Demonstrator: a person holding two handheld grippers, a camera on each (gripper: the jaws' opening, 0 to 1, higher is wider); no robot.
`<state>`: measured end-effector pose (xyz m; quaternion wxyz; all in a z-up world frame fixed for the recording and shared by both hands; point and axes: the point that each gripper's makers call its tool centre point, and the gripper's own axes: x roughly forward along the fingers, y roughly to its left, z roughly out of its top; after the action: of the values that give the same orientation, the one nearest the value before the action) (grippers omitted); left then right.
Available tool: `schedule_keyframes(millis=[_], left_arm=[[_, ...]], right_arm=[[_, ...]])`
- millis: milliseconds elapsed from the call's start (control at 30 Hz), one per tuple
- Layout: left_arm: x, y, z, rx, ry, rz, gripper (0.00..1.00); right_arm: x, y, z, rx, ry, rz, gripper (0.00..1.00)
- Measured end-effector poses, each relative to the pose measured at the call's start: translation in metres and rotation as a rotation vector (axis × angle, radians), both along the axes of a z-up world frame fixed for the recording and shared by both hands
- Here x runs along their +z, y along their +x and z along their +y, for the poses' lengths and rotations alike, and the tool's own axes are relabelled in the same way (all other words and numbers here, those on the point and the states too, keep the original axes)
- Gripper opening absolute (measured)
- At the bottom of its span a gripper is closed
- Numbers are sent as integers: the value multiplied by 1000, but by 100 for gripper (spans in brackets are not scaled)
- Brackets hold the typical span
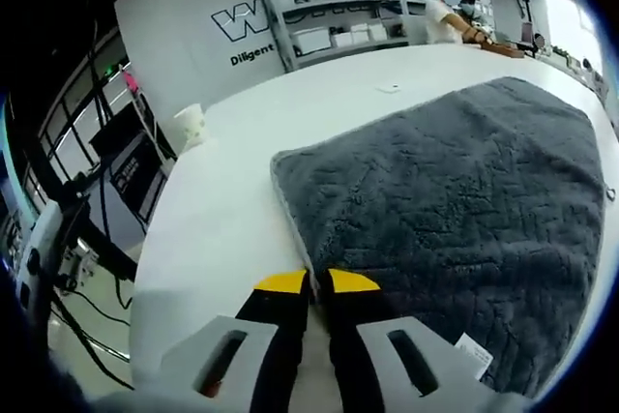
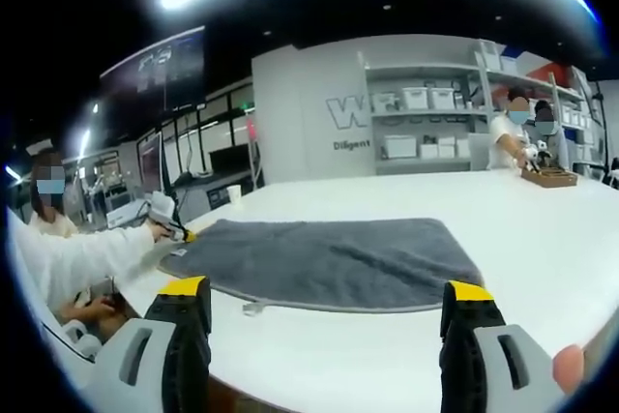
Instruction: Open the folded towel by lifting each exposed corner and separating the folded layers until the towel lies flat within the target outline without major curled edges
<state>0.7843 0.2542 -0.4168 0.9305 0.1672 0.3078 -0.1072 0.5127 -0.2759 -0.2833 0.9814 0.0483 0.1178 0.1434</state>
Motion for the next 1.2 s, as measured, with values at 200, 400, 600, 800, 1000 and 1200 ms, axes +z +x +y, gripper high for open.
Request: schedule_keyframes(millis=[200, 400, 600, 800, 1000, 1200], left_arm=[[10, -12, -7, -4, -48, 4, 19], [31, -31, -19, -25, -147, -41, 24], [53, -58, -34, -61, -228, -90, 37], [70, -96, -55, -126, -272, -127, 54], [75, -126, -66, -137, -331, -146, 67], [73, -157, -74, -143, -378, -154, 74]], right_arm=[[-1, 0, 0, -1, 1, 3, 99], [-1, 0, 1, 2, 1, 4, 99], [0, -2, 0, -3, 2, -1, 99], [0, -3, 1, -2, 0, -2, 99], [0, -3, 2, -4, -1, -1, 99], [-2, -2, 3, -4, -8, 6, 99]])
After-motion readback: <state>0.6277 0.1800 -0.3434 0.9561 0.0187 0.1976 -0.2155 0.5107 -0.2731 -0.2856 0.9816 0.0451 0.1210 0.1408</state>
